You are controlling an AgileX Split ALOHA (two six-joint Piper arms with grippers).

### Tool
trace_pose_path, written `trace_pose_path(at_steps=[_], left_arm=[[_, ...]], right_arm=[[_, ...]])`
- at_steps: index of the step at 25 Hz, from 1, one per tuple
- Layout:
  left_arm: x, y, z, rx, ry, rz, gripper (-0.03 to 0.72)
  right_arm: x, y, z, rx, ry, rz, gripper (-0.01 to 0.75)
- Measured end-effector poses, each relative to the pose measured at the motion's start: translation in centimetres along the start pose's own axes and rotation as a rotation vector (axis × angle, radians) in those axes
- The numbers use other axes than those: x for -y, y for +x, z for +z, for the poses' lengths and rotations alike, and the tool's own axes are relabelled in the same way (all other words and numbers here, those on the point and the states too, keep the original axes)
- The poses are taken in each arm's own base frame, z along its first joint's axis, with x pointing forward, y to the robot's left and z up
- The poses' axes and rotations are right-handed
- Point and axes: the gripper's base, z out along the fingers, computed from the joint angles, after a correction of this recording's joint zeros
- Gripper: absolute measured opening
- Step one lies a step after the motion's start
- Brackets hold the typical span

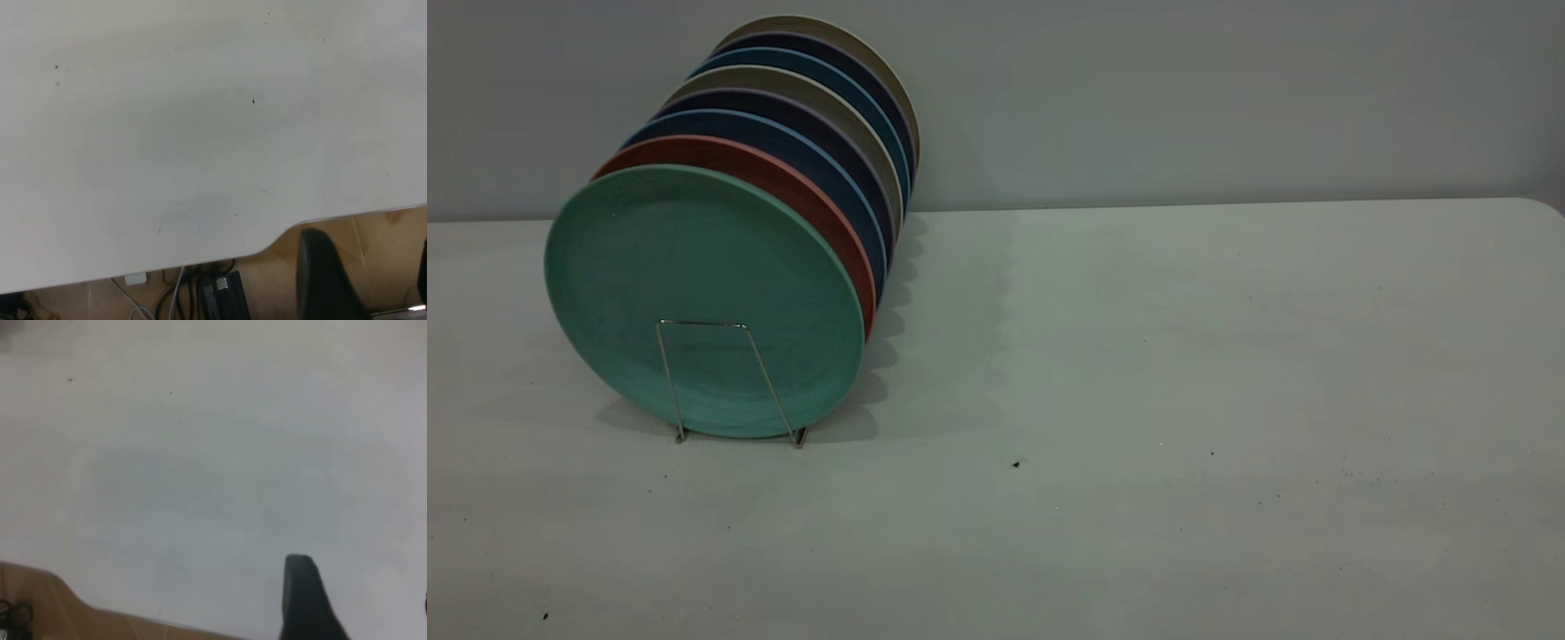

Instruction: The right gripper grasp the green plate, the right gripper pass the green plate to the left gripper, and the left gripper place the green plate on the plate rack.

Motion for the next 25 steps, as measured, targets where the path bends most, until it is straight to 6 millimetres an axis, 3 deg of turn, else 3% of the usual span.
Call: trace_pose_path(at_steps=[7, 16, 25], left_arm=[[0.0, 0.2, -0.2, 0.016, -0.002, -0.001, 0.379], [0.3, 2.2, -1.7, 0.207, -0.054, -0.040, 0.379], [0.3, 2.3, -1.8, 0.217, -0.054, -0.039, 0.379]], right_arm=[[0.0, 0.1, -0.2, 0.017, 0.017, 0.010, 0.438], [-0.2, 0.6, -0.8, 0.074, 0.076, 0.048, 0.438], [-0.2, 0.6, -0.8, 0.074, 0.051, 0.031, 0.438]])
